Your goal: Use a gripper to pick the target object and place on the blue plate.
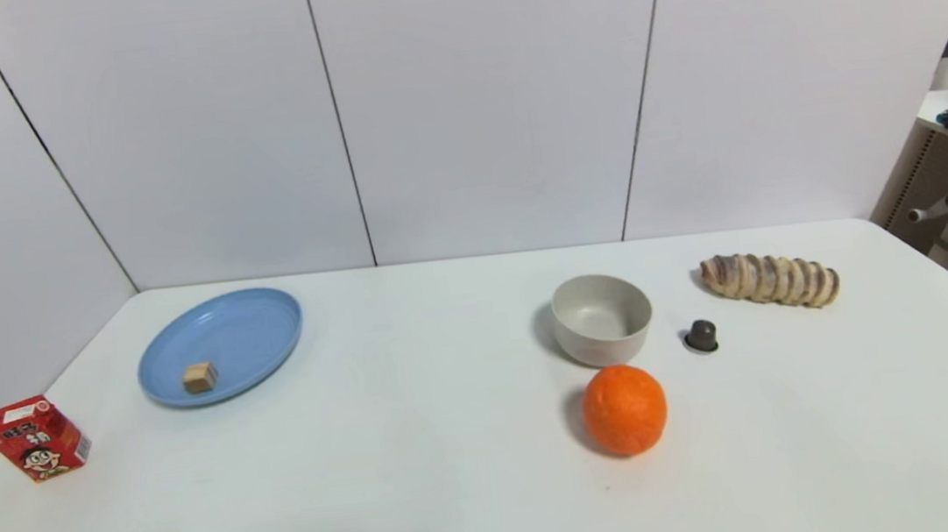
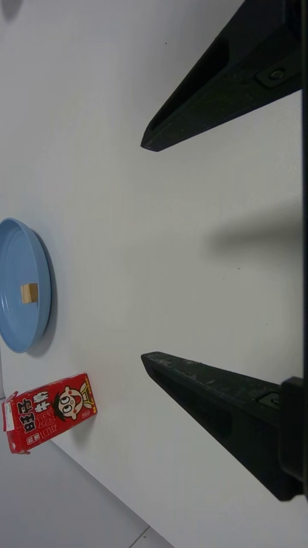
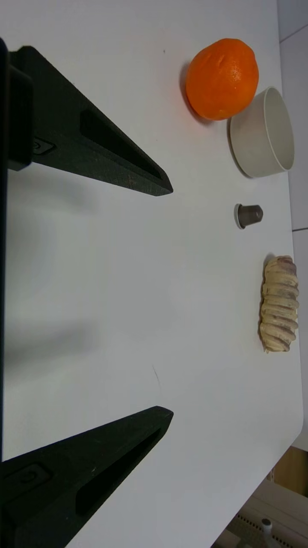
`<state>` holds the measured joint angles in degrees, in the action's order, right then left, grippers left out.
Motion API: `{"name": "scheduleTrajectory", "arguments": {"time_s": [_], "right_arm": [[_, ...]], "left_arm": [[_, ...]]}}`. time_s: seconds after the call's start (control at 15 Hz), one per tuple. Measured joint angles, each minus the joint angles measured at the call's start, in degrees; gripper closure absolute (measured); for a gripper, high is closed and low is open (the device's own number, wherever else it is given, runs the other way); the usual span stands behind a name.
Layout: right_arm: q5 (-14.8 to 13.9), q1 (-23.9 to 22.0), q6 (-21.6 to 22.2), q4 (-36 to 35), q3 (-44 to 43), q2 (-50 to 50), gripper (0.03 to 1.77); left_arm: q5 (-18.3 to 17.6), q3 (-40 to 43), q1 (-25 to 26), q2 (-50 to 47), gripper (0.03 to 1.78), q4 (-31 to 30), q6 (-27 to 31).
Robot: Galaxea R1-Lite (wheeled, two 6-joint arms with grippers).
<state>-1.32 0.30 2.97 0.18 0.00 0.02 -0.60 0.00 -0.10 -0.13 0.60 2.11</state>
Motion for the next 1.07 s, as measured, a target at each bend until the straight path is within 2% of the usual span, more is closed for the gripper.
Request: {"name": "scheduleTrajectory", "arguments": {"time_s": [1.07], "right_arm": [[0.0, 0.0, -0.1, 0.0, 0.0, 0.0, 0.1]], "left_arm": [[0.0, 0.0, 0.0, 0.0, 0.12, 0.0, 0.0]]}}
